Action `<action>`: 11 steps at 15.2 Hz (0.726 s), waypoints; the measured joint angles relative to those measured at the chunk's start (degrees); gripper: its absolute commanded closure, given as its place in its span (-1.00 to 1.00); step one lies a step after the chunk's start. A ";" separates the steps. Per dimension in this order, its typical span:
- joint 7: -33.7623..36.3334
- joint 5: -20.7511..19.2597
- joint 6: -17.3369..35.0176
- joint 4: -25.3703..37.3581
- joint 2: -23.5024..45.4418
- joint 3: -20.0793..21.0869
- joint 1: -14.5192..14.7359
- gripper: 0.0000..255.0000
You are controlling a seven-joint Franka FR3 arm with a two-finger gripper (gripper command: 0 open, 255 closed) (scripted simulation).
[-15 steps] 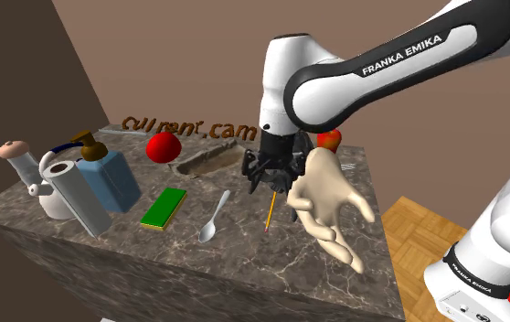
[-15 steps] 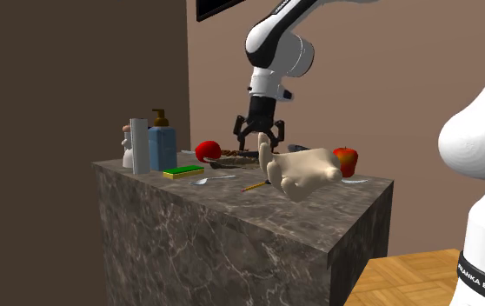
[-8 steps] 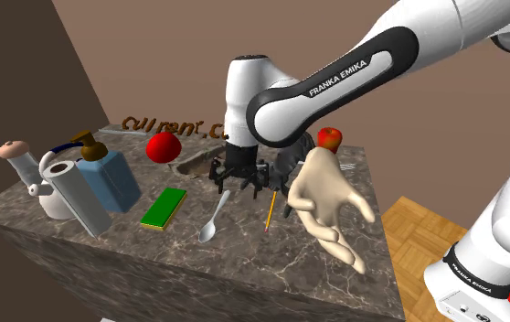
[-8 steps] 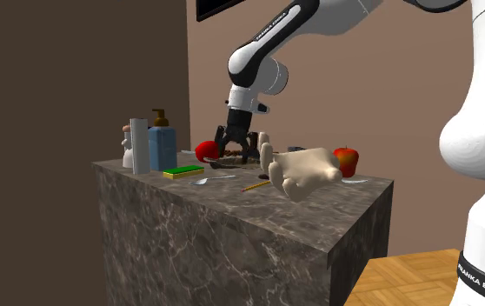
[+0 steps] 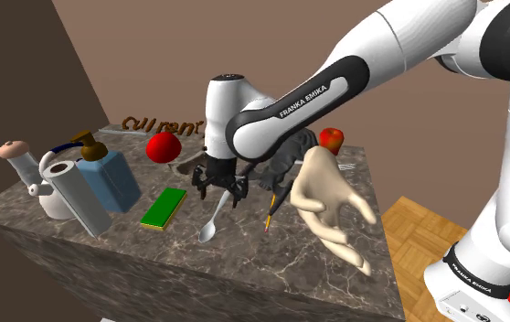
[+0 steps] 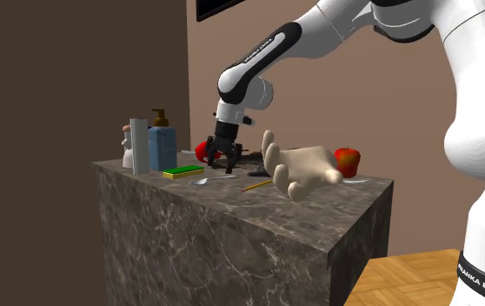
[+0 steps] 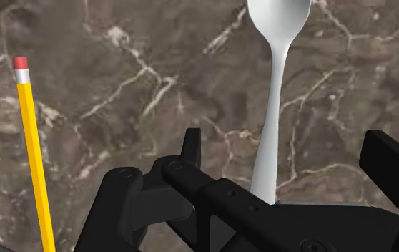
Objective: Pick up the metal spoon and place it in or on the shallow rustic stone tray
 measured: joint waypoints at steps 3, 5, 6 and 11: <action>0.83 -1.06 1.74 -0.14 1.71 -0.53 0.82 -1.00; 1.06 -1.50 2.35 -0.03 2.47 -0.76 1.12 -1.00; 1.08 -1.58 2.47 0.01 2.64 -0.82 1.17 -1.00; 1.13 -1.66 2.58 0.03 2.75 -0.87 1.22 1.00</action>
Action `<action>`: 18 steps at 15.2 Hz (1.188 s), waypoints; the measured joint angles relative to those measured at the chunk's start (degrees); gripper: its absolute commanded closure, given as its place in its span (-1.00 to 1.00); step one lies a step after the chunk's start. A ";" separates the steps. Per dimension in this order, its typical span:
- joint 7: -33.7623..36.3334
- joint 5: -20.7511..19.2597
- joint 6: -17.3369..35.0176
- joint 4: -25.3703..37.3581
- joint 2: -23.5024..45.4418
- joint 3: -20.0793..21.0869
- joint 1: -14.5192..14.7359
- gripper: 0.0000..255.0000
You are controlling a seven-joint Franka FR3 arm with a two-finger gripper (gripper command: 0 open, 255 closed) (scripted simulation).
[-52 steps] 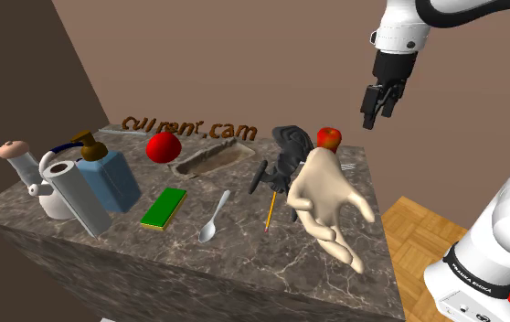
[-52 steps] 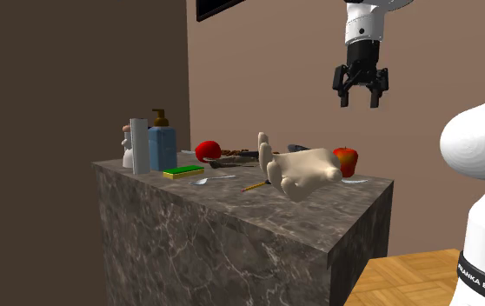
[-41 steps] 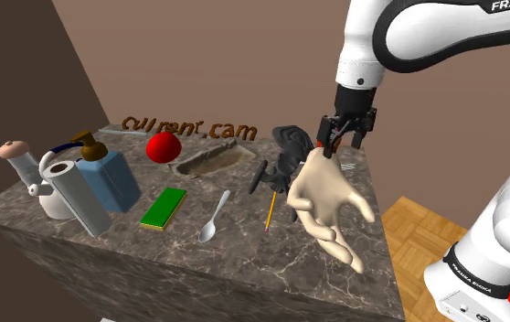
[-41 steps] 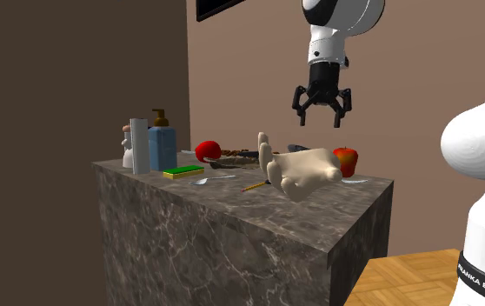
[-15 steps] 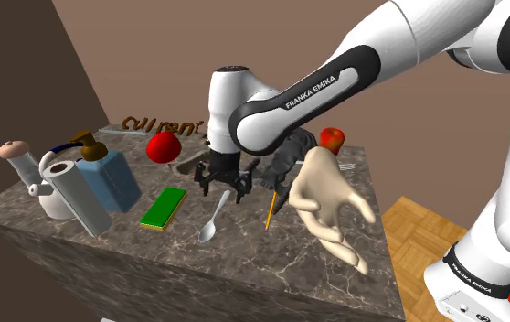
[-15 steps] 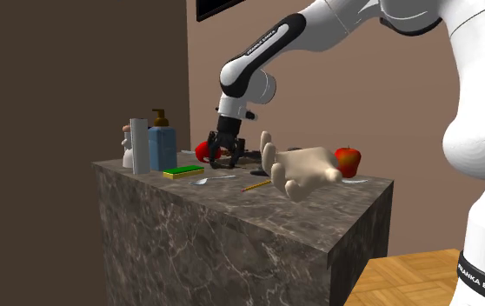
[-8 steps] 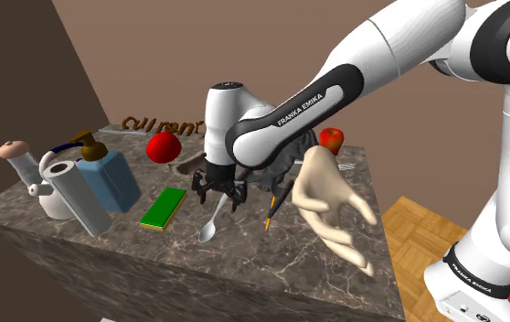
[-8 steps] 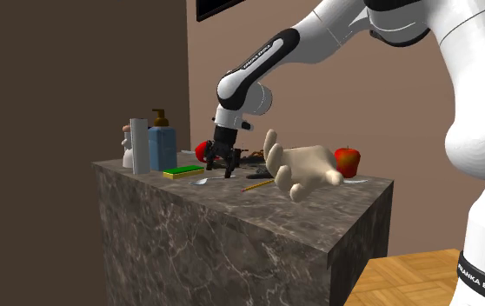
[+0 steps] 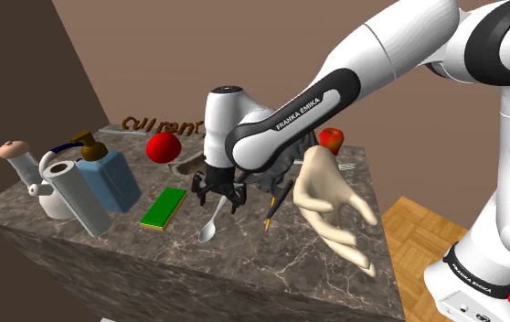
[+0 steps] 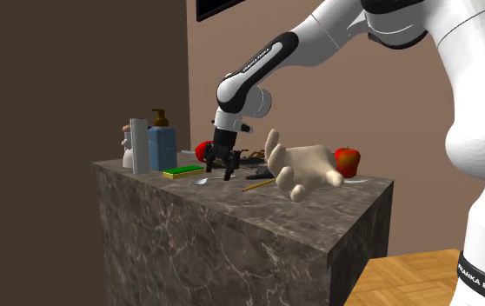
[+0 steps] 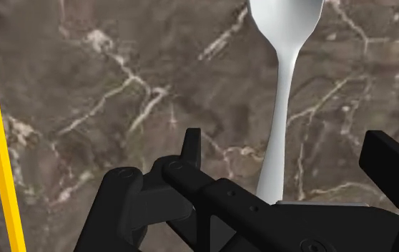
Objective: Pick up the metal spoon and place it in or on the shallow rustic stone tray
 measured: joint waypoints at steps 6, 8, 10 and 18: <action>-0.01 0.00 -0.07 0.04 -0.02 0.01 -0.01 1.00; -0.02 0.00 -0.09 0.07 0.00 0.00 0.00 1.00; -0.01 0.00 -0.06 0.04 -0.02 0.01 -0.01 1.00; -0.65 1.62 -4.41 1.89 -2.76 0.96 -0.86 1.00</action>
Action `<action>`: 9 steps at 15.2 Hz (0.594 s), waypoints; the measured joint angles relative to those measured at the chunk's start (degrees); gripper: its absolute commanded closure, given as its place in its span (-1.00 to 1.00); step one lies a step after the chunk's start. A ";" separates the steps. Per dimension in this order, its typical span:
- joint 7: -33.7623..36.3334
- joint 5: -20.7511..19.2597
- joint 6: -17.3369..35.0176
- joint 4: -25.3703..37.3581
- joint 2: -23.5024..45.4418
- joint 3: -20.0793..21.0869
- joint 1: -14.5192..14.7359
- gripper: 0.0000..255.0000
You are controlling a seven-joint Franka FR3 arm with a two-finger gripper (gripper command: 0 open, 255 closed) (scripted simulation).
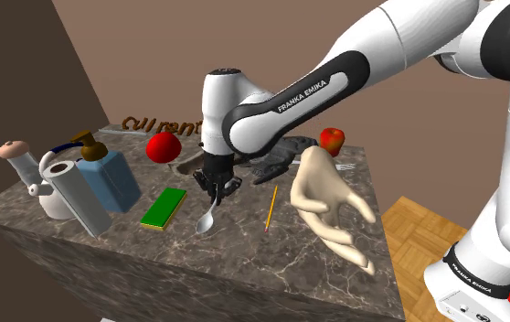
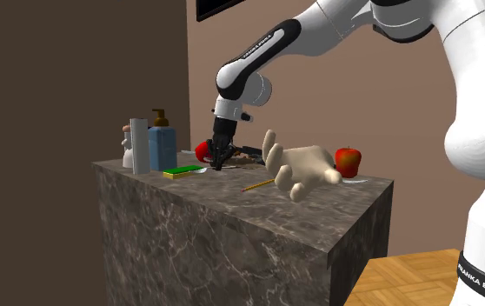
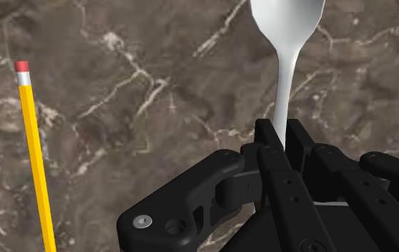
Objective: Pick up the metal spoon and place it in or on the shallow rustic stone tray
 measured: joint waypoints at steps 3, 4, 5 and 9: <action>-0.05 0.61 -1.87 0.87 -1.14 0.38 -0.18 1.00; -0.14 0.82 -2.48 1.17 -1.49 0.48 -0.28 1.00; -0.15 0.96 -3.18 1.64 -1.76 0.56 -0.32 1.00; -0.47 1.77 -6.09 3.35 -3.12 0.92 -0.71 1.00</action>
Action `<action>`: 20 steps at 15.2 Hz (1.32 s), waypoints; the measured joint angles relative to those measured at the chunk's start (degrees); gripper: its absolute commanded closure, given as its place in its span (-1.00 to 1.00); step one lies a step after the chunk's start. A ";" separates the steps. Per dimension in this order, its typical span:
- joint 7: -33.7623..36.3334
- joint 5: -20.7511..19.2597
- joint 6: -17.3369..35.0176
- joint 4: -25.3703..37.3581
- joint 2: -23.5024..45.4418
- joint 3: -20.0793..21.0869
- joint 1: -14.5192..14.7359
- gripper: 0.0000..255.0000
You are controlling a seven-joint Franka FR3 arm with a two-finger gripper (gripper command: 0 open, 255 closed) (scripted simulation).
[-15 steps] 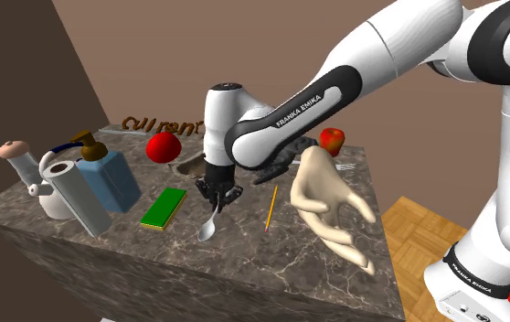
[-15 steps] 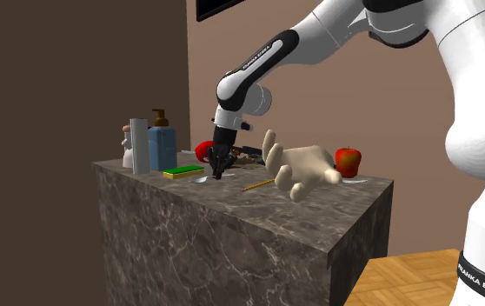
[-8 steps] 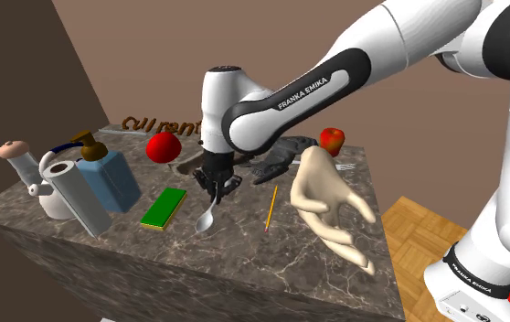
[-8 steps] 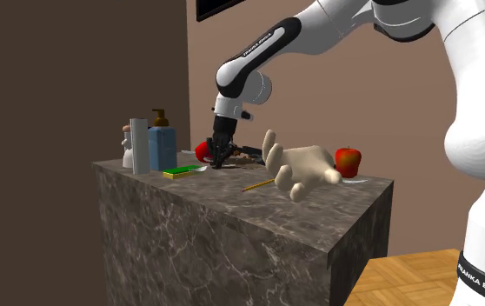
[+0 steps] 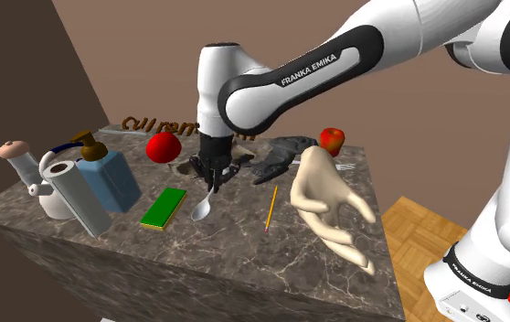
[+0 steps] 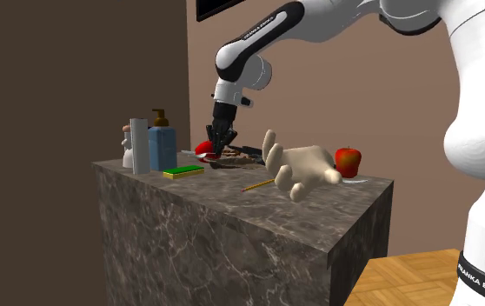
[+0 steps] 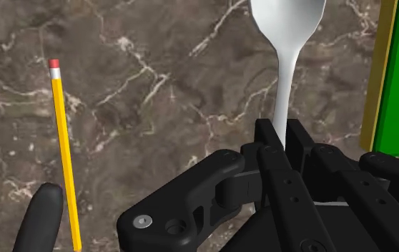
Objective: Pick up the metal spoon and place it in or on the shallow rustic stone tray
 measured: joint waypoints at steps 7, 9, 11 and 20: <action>-0.09 0.90 -4.36 2.91 -1.65 0.42 -0.27 1.00; -0.83 0.21 -5.80 5.79 0.07 -0.12 -0.45 1.00; -2.11 -0.60 -7.03 8.93 2.40 -0.93 -0.90 1.00; -8.60 -4.39 -17.45 31.63 16.15 -4.71 -1.42 1.00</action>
